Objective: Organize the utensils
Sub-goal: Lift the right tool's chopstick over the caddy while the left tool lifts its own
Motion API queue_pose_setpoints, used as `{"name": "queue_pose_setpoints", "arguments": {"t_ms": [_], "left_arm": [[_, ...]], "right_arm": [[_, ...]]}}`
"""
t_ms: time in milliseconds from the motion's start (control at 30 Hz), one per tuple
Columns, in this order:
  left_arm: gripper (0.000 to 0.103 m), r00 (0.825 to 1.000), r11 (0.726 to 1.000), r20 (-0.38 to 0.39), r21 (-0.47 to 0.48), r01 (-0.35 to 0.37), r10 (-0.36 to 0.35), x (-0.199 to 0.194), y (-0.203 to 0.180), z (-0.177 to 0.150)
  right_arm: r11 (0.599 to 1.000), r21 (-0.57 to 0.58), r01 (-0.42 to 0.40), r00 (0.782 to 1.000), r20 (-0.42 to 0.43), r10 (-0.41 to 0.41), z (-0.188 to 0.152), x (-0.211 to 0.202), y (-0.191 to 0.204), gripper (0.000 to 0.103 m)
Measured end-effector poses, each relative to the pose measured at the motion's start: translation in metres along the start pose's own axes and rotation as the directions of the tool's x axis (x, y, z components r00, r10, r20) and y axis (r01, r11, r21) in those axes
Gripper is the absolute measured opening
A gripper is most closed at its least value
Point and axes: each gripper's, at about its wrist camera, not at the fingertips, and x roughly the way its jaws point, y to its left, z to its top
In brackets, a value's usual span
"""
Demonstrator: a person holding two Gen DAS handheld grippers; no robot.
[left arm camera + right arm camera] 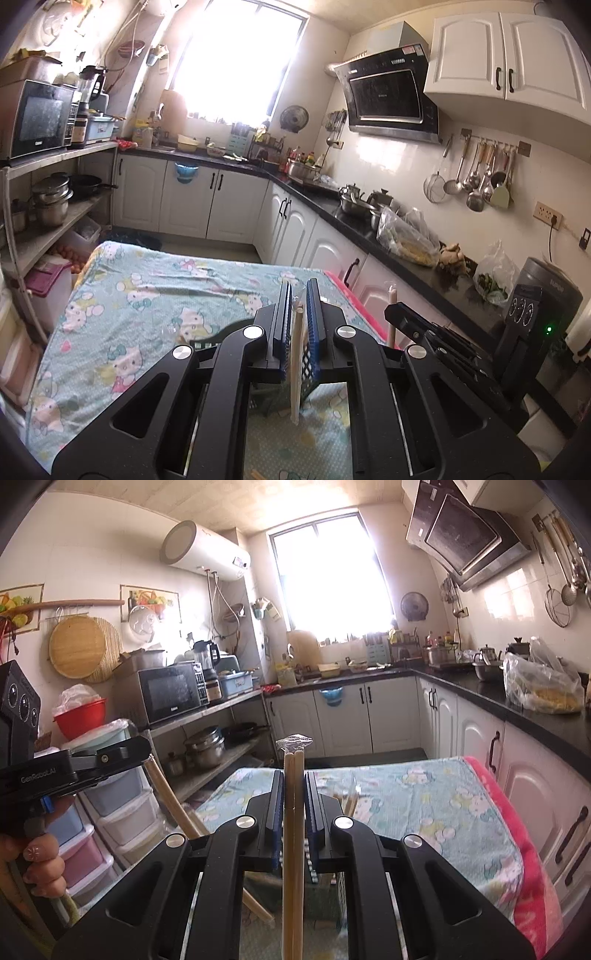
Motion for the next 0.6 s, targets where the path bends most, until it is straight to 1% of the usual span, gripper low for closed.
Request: {"name": "queue_pose_setpoints", "arguments": {"t_ms": [267,400,600], "left_arm": [[0.005,0.999,1.0,0.043,-0.011,-0.013,0.014,0.001,0.004,0.02],[0.005,0.998,0.999,0.05,-0.009,-0.037,0.037,0.007,0.006,0.029],[0.005,0.994,0.997,0.072,0.001,-0.082,0.081,0.014,0.008,0.033]], "right_arm": [[0.999,-0.036,0.001,0.999,0.04,0.001,0.02,0.008,0.007,0.011],[0.999,-0.051,0.003,0.998,0.06,0.0,0.03,0.012,0.01,0.011],[0.998,-0.057,0.003,0.995,0.097,0.003,0.044,0.023,0.014,0.011]]}}
